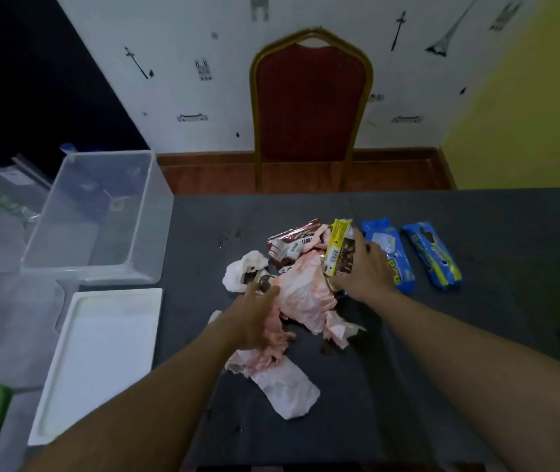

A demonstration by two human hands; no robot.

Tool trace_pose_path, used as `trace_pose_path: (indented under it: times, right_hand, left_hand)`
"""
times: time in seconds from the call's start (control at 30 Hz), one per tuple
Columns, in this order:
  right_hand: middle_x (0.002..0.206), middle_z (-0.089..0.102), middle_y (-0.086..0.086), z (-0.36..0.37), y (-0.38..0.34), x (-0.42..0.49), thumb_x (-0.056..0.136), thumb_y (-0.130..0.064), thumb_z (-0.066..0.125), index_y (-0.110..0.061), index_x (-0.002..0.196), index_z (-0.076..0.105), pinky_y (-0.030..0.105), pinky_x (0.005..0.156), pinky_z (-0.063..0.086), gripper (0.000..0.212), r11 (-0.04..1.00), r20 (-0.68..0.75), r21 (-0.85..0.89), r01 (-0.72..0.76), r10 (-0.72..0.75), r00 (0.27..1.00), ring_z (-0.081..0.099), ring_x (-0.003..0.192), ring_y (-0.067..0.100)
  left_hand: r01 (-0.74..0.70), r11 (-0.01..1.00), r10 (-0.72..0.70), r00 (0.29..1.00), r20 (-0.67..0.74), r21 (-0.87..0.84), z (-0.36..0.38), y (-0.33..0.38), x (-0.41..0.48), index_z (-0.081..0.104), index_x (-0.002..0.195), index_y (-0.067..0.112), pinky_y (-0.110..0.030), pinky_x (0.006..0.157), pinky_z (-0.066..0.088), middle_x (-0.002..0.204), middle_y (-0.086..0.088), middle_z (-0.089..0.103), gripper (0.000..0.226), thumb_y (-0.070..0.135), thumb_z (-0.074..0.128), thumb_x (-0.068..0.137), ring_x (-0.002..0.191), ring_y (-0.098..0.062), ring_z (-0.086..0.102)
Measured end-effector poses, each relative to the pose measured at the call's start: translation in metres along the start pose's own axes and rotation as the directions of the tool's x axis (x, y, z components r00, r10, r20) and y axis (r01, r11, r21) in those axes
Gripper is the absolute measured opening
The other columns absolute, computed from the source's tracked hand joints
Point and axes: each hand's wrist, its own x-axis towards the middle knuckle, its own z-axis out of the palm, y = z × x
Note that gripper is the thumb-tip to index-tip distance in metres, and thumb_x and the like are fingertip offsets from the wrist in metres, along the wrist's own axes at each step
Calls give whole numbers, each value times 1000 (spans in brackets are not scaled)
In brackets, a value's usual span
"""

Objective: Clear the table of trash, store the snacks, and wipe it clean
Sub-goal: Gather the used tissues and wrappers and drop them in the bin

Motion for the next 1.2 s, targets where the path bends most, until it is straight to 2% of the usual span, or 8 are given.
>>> trace_pose_path:
  times: [0.27, 0.33, 0.43, 0.53, 0.67, 0.87, 1.0, 1.2]
  right_hand:
    - [129, 34, 13, -8, -3, 0, 66, -48, 81, -28, 149, 19, 48, 101, 42, 105, 988, -82, 154, 4, 9, 997, 35, 124, 37]
    - [124, 35, 9, -8, 0, -3, 63, -51, 81, -30, 144, 24, 49, 97, 46, 102, 968, -117, 243, 54, -26, 993, 43, 118, 35]
    - [120, 32, 3, -6, 2, -10, 61, -56, 84, -33, 143, 23, 46, 92, 49, 104, 949, -128, 286, 132, -99, 987, 48, 109, 28]
    - [122, 30, 0, -1, 3, -17, 64, -54, 86, -33, 148, 20, 41, 94, 48, 109, 944, -111, 294, 152, -124, 986, 45, 110, 20]
    - [120, 28, -3, 5, 1, -23, 66, -55, 86, -32, 152, 18, 35, 94, 43, 111, 932, -100, 320, 172, -147, 984, 40, 110, 14]
    - [120, 26, -6, 4, -6, -28, 68, -55, 85, -31, 155, 14, 28, 92, 36, 115, 914, -96, 344, 216, -194, 976, 39, 108, 10]
    - [119, 26, -5, 2, -9, -29, 69, -51, 85, -31, 155, 14, 28, 92, 36, 114, 908, -111, 360, 217, -189, 976, 38, 108, 10]
    - [118, 25, -5, 4, -7, -31, 70, -48, 85, -31, 155, 15, 29, 90, 36, 111, 909, -130, 367, 197, -160, 978, 37, 107, 10]
  left_hand:
    - [-90, 990, 65, 972, -226, -106, -13, 2, 9, 52, 126, 12, -33, 88, 42, 121, -13, 51, 35, 14, 49, 91, 112, -30, 50]
    - [-101, 993, 84, 972, -220, -64, -15, 3, 9, 48, 129, 19, -36, 92, 42, 127, -10, 48, 42, 35, 52, 91, 116, -28, 45]
    - [-122, 990, 125, 991, -38, 69, -12, 5, 5, 23, 145, 37, -52, 100, 44, 145, -4, 29, 92, 69, 64, 69, 130, -30, 31]
    - [-165, 961, 139, 982, 126, 221, -3, 5, -1, -1, 150, 43, -59, 106, 40, 157, 0, 5, 127, 55, 85, 58, 142, -32, 12]
    - [-156, 978, 149, 987, 65, 138, 6, 0, -1, 18, 149, 32, -41, 98, 48, 147, -9, 27, 92, 20, 76, 79, 127, -29, 42]
    - [-119, 985, 86, 966, -243, -124, -1, -3, -2, 50, 110, 15, -34, 75, 43, 109, -6, 47, 25, 19, 57, 86, 91, -24, 51]
    - [-122, 968, 43, 942, -332, -221, -8, -6, 3, 53, 94, 16, -39, 78, 49, 100, -3, 51, 17, 25, 59, 80, 90, -25, 54]
    - [-327, 945, 327, 940, -94, 11, 4, 8, -2, 55, 111, 21, -36, 81, 51, 108, 2, 48, 49, 46, 72, 72, 93, -17, 50]
